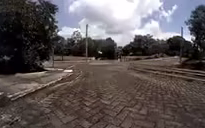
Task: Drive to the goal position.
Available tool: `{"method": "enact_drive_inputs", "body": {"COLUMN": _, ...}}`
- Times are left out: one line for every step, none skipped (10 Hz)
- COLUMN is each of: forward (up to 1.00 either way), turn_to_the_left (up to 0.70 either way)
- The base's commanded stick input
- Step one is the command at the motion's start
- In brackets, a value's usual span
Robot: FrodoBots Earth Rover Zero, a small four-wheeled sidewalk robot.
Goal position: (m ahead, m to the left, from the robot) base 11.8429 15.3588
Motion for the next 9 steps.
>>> {"method": "enact_drive_inputs", "body": {"forward": 0.85, "turn_to_the_left": 0.00}}
{"method": "enact_drive_inputs", "body": {"forward": 0.85, "turn_to_the_left": 0.00}}
{"method": "enact_drive_inputs", "body": {"forward": 0.85, "turn_to_the_left": 0.00}}
{"method": "enact_drive_inputs", "body": {"forward": 0.85, "turn_to_the_left": 0.00}}
{"method": "enact_drive_inputs", "body": {"forward": 0.85, "turn_to_the_left": 0.00}}
{"method": "enact_drive_inputs", "body": {"forward": 0.85, "turn_to_the_left": 0.00}}
{"method": "enact_drive_inputs", "body": {"forward": 0.85, "turn_to_the_left": 0.00}}
{"method": "enact_drive_inputs", "body": {"forward": 0.85, "turn_to_the_left": 0.00}}
{"method": "enact_drive_inputs", "body": {"forward": 0.85, "turn_to_the_left": 0.00}}
